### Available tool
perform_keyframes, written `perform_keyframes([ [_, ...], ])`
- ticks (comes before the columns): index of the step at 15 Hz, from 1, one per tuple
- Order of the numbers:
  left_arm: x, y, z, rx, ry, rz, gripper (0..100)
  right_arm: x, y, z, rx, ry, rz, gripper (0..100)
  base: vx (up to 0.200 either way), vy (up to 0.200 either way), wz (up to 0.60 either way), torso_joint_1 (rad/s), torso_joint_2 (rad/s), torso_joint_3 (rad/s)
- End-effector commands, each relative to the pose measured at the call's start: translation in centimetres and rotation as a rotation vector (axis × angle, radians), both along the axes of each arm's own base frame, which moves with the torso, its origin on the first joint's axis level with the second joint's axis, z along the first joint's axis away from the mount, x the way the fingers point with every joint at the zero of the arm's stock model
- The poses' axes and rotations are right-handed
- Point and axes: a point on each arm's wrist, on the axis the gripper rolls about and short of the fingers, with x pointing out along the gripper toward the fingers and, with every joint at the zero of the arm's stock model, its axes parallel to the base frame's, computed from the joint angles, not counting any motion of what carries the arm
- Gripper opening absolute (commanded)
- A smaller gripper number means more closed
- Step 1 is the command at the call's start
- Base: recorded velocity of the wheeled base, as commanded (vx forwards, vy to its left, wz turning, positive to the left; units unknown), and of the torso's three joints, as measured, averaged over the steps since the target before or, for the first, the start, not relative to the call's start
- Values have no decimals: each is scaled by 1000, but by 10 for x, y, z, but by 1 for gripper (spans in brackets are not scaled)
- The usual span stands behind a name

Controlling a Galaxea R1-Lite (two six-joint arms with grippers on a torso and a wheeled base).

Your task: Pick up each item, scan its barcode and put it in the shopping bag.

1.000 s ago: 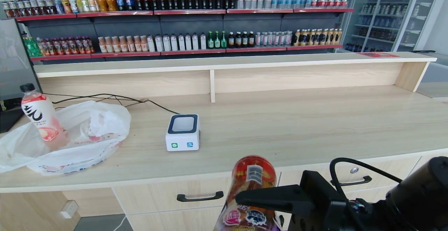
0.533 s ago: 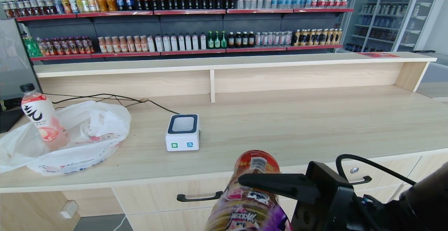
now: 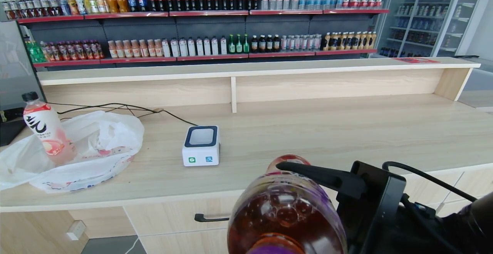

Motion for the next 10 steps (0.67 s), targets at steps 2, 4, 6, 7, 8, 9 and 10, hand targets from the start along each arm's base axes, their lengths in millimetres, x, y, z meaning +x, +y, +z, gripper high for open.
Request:
perform_keyframes([
  [2, 0, 0, 0, 0, -1, 0, 100, 10, 10, -15, -37, 78, -6, 0, 0, 0, 0, 0, 0, 0],
  [4, 0, 0, 0, 0, -1, 0, 100, 21, 8, -14, -22, 109, -33, 0, 0, 0, 0, 0, 0, 0],
  [6, 0, 0, 0, 0, -1, 0, 100, 39, 1, -4, 54, 185, -91, 0, 0, 0, 0, 0, 0, 0],
  [7, 0, 0, 0, 0, -1, 0, 100, 42, -2, -5, 81, 255, -116, 0, 0, 0, 0, 0, 0, 0],
  [8, 0, 0, 0, 0, -1, 0, 100, 43, -3, -6, 119, 337, -145, 0, 0, 0, 0, 0, 0, 0],
  [9, 0, 0, 0, 0, -1, 0, 100, 43, -3, -5, 144, 369, -161, 0, 0, 0, 0, 0, 0, 0],
  [10, 0, 0, 0, 0, -1, 0, 100, 46, -4, -4, 219, 463, -225, 0, 0, 0, 0, 0, 0, 0],
])
